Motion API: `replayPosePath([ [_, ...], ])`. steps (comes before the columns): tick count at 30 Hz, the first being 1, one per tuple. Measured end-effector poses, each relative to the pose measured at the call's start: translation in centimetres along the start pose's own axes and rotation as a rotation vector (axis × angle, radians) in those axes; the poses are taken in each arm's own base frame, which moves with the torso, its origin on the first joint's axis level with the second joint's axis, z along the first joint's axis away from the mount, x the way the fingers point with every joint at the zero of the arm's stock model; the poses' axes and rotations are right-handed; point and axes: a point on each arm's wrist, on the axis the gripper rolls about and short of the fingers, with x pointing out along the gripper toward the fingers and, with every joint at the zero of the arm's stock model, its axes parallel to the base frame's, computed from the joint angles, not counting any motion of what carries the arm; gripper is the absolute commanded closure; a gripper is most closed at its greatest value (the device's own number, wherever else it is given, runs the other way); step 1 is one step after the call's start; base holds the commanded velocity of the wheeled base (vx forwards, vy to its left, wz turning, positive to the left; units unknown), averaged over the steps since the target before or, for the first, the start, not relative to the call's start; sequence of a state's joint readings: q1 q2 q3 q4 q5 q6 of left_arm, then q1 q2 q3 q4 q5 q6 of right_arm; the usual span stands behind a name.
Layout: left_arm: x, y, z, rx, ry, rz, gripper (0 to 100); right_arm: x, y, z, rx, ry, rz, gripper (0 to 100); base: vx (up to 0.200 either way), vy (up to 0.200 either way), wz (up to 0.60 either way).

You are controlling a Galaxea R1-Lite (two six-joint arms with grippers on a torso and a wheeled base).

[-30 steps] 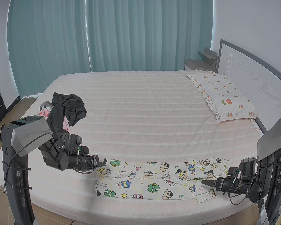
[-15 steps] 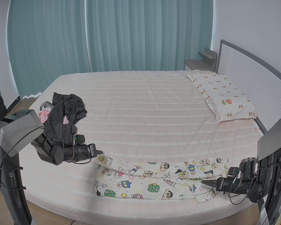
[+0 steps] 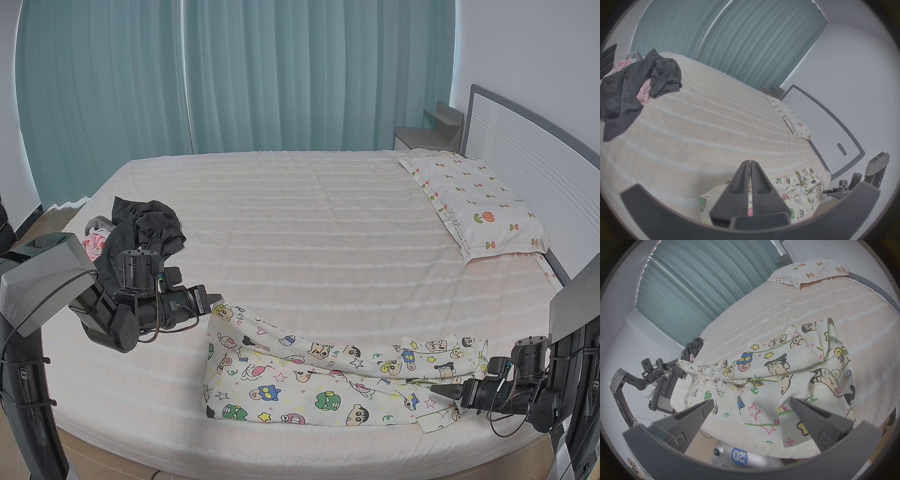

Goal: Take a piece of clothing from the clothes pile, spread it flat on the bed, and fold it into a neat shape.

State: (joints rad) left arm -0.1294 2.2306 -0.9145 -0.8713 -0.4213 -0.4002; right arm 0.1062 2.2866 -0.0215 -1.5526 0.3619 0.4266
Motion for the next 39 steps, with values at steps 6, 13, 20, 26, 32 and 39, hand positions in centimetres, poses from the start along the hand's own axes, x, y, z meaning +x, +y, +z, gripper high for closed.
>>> replayPosePath([
  [6,0.2,-0.3,-0.2,0.017,-0.012,0.007,100,0.1,0.0,0.0,0.000,0.002,-0.001,0,0.000,0.000,0.00],
  [13,-0.3,0.0,-1.3,0.032,-0.035,0.004,100,0.1,0.0,0.0,0.001,0.003,-0.001,0,0.000,0.000,0.00],
  [20,-1.7,1.1,-3.7,0.071,-0.007,0.033,100,0.1,-0.1,-0.1,0.001,0.003,-0.001,0,0.000,0.000,0.00],
  [26,-2.4,2.3,-5.9,0.109,0.042,0.064,100,0.1,0.0,-0.1,0.001,0.005,-0.002,0,0.000,0.000,0.00],
  [32,-3.0,3.2,-8.0,0.136,0.100,0.087,100,0.0,-0.1,-0.1,0.002,0.006,-0.002,0,0.000,0.000,0.00],
  [39,-3.7,4.4,-10.3,0.217,0.179,0.142,100,0.0,-0.1,-0.1,0.002,0.005,-0.002,0,0.000,0.000,0.00],
])
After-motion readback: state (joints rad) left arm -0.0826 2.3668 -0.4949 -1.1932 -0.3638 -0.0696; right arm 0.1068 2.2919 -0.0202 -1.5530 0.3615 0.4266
